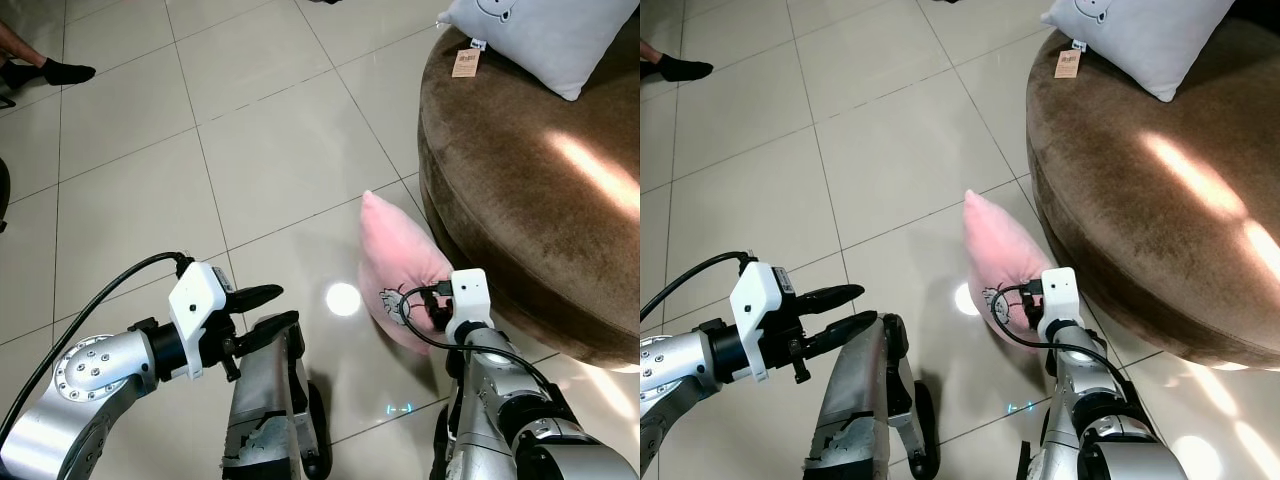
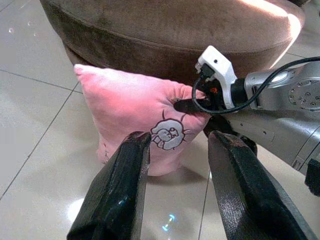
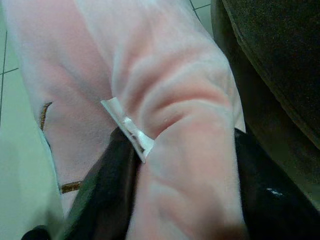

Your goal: Move the pillow to the sofa from floor

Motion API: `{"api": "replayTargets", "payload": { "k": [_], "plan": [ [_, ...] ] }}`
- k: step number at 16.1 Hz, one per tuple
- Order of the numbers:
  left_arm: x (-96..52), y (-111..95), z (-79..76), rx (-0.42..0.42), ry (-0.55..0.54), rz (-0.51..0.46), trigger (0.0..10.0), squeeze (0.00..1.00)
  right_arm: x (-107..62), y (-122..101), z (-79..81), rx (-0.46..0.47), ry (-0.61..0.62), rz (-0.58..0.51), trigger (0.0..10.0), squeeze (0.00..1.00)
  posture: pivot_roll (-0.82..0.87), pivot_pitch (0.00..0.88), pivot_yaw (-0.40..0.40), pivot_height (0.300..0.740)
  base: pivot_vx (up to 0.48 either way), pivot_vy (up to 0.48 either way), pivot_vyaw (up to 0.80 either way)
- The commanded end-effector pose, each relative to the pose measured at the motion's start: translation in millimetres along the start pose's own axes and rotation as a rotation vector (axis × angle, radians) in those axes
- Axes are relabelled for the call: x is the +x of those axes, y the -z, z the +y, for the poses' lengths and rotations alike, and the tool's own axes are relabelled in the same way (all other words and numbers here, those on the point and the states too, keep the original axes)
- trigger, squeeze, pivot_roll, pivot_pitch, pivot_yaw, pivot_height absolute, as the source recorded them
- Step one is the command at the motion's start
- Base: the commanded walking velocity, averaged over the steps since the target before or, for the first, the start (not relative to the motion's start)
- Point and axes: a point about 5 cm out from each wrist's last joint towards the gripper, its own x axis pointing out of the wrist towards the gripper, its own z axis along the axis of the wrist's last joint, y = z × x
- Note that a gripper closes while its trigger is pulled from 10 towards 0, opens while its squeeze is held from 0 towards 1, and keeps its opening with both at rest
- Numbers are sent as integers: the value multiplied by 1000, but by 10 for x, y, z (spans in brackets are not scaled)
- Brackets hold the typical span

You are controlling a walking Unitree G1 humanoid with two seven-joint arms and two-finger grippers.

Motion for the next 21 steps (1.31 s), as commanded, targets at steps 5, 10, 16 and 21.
{"api": "replayTargets", "payload": {
  "k": [5,10,16,21],
  "plan": [
    [-28,28,-31,6,6,27,10000,0,-44,148,66,25,-25,48,0,0,254,288,221,532,0,0,0],
    [-20,57,-10,6,-2,27,10000,0,-37,140,73,33,-29,48,0,0,250,274,212,532,0,0,0],
    [121,152,34,-5,-42,0,10000,0,-36,121,103,93,-60,25,0,0,182,203,151,532,0,0,0],
    [383,242,140,-55,-150,-91,10000,0,-130,-35,290,100,-237,-130,0,0,12,89,99,532,0,0,0]
  ]
}}
